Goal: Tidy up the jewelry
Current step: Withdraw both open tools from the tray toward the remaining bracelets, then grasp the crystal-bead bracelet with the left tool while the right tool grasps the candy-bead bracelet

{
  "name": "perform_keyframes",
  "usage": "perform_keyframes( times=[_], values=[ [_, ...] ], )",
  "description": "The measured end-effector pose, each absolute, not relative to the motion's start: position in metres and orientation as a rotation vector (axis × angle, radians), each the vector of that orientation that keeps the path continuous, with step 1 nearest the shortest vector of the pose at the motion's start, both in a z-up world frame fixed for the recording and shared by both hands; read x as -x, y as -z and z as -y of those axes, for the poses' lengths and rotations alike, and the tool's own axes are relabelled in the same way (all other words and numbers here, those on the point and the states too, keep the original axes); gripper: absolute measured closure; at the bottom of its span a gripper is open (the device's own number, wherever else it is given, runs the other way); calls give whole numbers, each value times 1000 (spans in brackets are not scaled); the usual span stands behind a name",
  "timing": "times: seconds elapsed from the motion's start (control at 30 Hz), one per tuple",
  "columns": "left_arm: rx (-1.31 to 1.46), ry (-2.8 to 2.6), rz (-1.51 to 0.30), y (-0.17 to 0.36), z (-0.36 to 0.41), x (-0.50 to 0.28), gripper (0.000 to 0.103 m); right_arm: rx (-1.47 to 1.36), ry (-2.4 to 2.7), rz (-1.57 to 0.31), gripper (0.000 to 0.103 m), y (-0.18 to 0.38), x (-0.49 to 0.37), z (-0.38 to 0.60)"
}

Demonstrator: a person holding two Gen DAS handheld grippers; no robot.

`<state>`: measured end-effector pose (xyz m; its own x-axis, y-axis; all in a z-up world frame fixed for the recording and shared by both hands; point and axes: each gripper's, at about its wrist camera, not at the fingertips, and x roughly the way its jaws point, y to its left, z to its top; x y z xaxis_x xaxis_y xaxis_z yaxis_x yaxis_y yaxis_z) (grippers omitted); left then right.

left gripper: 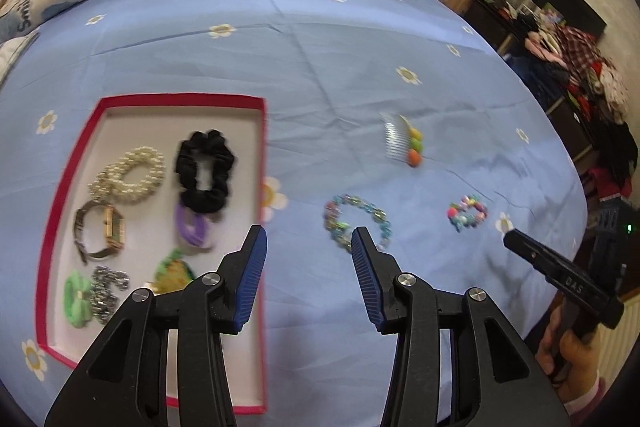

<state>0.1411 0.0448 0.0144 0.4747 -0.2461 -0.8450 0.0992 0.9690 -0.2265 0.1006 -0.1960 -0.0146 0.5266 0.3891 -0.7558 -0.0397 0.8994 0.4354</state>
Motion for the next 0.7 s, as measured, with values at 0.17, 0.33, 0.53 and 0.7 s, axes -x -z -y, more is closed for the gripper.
perform_keyframes(
  times=[0.17, 0.33, 0.53, 0.7],
  values=[
    [125, 252, -1081, -8, -19, -141, 60, -397, -234, -990, 58, 18, -99, 208],
    [101, 299, -1097, -3, 4, -143, 60, -392, -224, -995, 57, 22, -102, 214],
    [39, 351, -1130, 12, 32, -154, 60, -345, -214, -1014, 46, 32, -113, 214],
    [-56, 349, -1181, 33, 57, -175, 60, -298, -204, -1035, 46, 43, -124, 215]
  ],
)
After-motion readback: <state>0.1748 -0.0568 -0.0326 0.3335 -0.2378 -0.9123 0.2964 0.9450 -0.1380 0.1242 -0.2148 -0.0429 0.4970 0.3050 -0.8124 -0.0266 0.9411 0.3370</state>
